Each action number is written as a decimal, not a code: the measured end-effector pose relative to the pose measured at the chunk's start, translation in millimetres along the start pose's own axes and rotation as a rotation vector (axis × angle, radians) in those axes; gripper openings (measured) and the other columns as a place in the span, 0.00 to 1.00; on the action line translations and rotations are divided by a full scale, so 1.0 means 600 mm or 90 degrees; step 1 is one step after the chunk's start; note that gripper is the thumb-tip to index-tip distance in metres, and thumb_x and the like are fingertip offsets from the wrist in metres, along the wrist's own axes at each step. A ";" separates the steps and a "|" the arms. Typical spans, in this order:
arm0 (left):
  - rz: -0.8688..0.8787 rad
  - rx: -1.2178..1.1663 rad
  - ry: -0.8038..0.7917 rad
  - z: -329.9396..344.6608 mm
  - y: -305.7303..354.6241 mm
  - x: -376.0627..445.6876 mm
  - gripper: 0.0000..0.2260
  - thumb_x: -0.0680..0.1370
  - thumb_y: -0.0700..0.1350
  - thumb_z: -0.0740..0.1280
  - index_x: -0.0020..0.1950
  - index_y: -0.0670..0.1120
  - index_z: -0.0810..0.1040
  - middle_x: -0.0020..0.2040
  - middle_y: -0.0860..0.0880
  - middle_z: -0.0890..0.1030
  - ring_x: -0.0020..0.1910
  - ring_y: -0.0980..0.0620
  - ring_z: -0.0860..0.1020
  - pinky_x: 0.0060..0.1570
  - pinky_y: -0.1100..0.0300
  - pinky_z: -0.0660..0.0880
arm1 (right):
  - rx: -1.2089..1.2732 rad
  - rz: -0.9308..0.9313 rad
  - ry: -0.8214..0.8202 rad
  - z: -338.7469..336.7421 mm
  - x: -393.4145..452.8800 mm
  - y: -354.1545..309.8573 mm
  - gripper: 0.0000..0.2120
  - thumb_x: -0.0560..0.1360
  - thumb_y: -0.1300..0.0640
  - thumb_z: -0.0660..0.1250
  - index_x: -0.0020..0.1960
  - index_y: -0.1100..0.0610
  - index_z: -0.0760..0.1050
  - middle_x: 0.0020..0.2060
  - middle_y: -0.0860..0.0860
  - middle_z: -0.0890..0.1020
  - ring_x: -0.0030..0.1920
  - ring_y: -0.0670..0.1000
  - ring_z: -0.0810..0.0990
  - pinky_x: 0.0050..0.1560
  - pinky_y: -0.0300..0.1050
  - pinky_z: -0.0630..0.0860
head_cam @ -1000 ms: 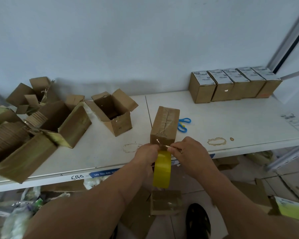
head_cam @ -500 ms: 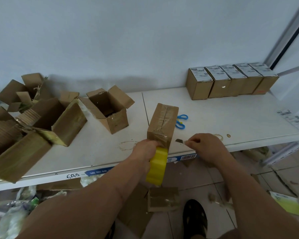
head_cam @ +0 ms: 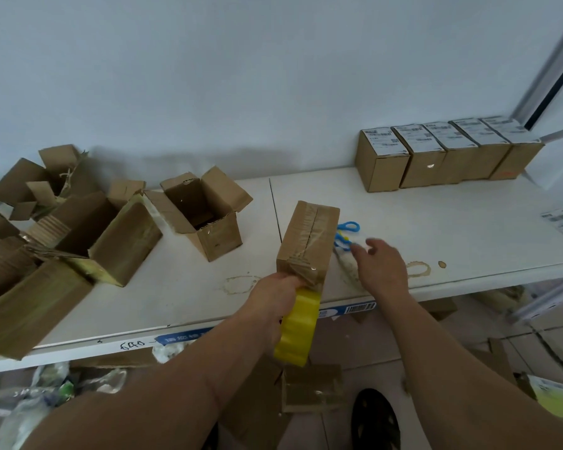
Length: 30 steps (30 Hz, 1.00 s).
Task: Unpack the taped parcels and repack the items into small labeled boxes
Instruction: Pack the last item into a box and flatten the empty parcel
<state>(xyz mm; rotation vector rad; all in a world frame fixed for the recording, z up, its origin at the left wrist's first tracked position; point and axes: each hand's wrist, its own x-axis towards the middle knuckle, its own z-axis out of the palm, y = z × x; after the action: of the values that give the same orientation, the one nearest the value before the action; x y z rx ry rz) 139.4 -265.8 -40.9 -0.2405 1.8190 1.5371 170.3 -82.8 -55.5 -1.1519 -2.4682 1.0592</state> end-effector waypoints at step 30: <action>0.028 0.074 0.017 -0.030 -0.010 -0.008 0.04 0.77 0.45 0.69 0.51 0.50 0.81 0.54 0.44 0.82 0.54 0.42 0.80 0.59 0.44 0.77 | -0.107 -0.511 -0.155 0.031 -0.023 -0.026 0.23 0.73 0.42 0.67 0.63 0.51 0.74 0.68 0.47 0.69 0.71 0.49 0.62 0.70 0.49 0.64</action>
<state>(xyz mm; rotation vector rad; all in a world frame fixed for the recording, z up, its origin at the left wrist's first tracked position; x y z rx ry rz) 139.1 -285.4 -42.1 -0.1681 1.9387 1.4578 162.0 -109.4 -56.7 0.0119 -2.8196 0.7740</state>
